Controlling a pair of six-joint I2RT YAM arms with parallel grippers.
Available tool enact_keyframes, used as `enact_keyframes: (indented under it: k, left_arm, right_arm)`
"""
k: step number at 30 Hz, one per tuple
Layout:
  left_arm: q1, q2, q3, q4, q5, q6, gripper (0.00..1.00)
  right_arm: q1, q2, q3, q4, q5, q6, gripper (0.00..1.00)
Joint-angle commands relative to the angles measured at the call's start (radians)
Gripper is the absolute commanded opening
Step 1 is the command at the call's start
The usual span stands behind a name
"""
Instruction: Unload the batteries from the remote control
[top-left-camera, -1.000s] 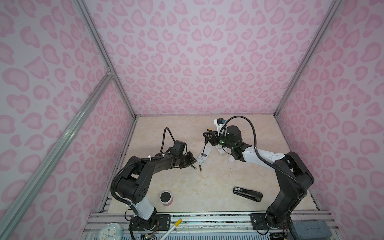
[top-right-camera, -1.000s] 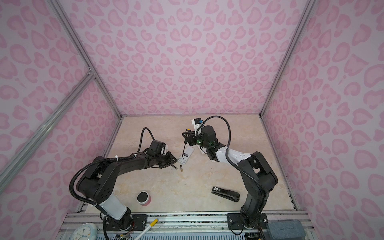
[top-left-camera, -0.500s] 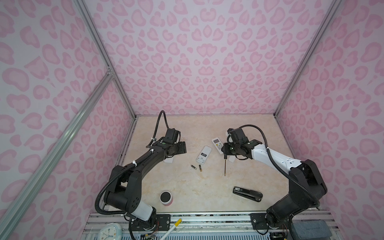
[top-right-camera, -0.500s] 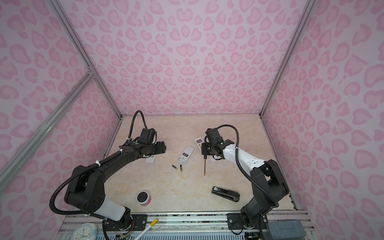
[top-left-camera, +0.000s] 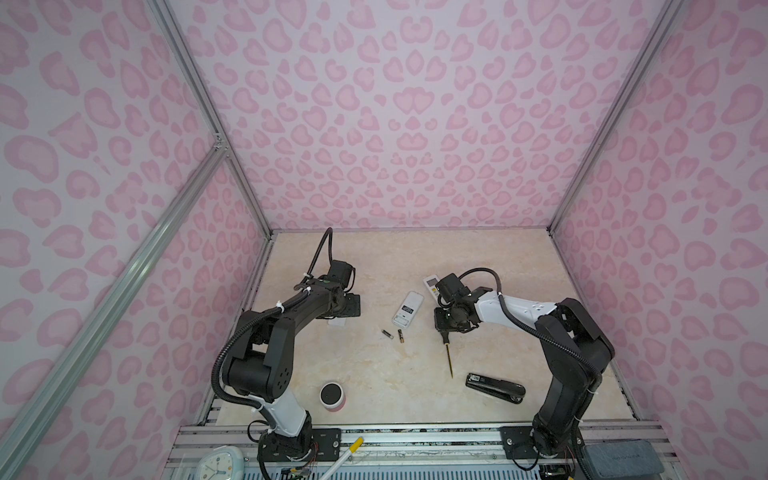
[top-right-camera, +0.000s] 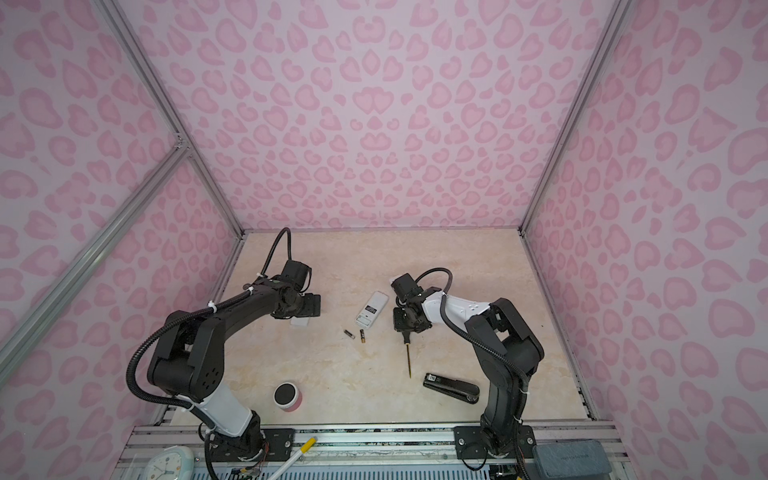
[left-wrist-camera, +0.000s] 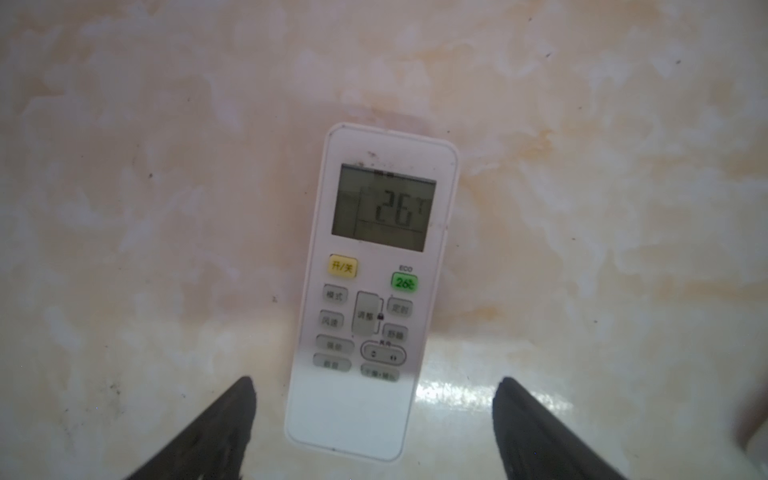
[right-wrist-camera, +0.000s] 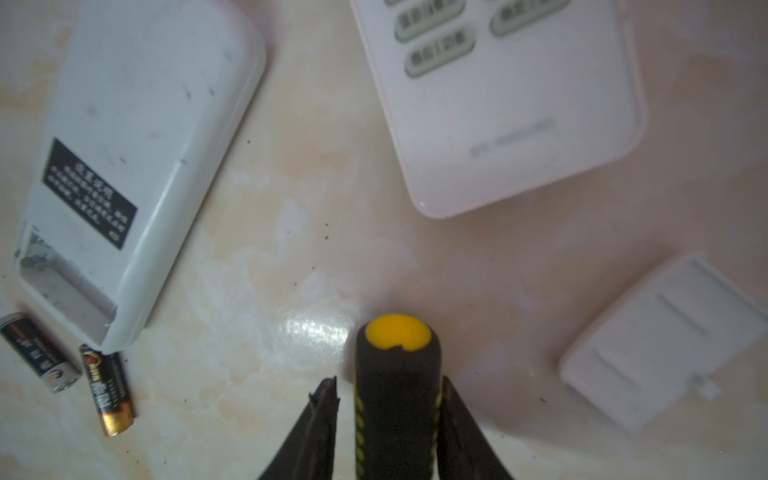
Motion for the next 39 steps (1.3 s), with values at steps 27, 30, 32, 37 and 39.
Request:
enact_keyframes:
  k: [27,30,32,37,39]
  left_arm:
    - [0.033,-0.13,-0.068,0.097,0.33,-0.2,0.42]
    - [0.004,-0.208,-0.086,0.11,0.381,-0.252,0.42]
    - [-0.016,-0.243,-0.094,0.118,0.41,-0.288,0.42]
    - [-0.063,-0.297,-0.101,0.153,0.466,-0.359,0.42]
    - [-0.079,-0.313,-0.101,0.16,0.474,-0.375,0.42]
  right_arm:
    - [0.237,-0.151,-0.085,0.549,-0.117,0.266,0.51]
    - [0.27,-0.112,-0.039,0.575,-0.157,0.287,0.52]
    - [0.287,-0.092,-0.011,0.575,-0.167,0.285,0.52]
    - [0.301,-0.046,0.028,0.587,-0.195,0.291,0.53]
    - [0.302,-0.033,0.04,0.589,-0.202,0.293,0.53]
